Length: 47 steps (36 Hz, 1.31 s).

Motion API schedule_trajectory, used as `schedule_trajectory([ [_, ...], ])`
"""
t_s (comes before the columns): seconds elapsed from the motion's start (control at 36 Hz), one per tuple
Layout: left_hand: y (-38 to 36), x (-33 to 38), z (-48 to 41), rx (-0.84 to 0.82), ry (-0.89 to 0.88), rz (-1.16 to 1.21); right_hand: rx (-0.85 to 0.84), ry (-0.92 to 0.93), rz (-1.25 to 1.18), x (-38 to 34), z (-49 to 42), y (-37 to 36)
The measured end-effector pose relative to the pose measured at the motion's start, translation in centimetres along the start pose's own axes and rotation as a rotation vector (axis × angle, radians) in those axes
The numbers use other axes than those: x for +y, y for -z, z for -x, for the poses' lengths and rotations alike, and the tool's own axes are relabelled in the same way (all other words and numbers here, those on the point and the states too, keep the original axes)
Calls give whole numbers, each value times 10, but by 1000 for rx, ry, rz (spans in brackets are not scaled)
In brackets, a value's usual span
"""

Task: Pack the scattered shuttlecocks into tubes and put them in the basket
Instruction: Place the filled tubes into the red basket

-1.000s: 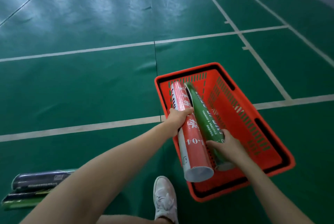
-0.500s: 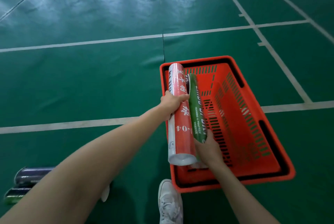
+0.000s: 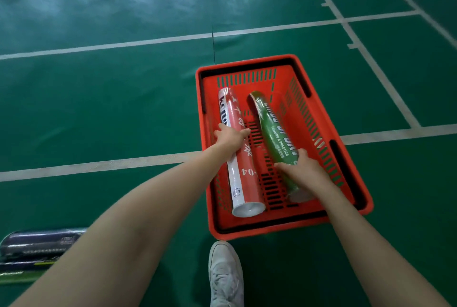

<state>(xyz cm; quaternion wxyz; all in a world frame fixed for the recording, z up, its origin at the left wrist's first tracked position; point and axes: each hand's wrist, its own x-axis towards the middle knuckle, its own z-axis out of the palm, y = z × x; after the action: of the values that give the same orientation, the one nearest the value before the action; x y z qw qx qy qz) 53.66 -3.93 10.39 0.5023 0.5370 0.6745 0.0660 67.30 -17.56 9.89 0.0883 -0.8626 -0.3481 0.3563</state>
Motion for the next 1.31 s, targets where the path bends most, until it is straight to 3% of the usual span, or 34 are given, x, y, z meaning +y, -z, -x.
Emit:
schedule_trajectory([
  [0.19,-34,-20,-12,-38,64,-77,-39,-59,102,20,-12,1],
  [0.47,-33,-29,-18,-80,78,-198,-110,-55,41,1,-23,-30],
  [0.56,-40,-33,-17,-53,5,-413,-81,-55,45,-1,-24,-29],
  [0.67,-51,-38,-12,-85,-271,-808,-33,-37,106,0,-22,-28],
  [0.78,-51,-42,0,-195,-280,-1017,-7,-41,254,2,-20,-29],
  [0.97,-61,-55,14,-310,-229,-1022,-137,-73,411,8,-21,-46],
  [1.11,-51,-55,21,-286,-232,-1023,-243,-70,452,8,-22,-49],
  [1.31,-33,-36,43,-318,-397,-1012,-128,52,518,-7,-5,-39],
])
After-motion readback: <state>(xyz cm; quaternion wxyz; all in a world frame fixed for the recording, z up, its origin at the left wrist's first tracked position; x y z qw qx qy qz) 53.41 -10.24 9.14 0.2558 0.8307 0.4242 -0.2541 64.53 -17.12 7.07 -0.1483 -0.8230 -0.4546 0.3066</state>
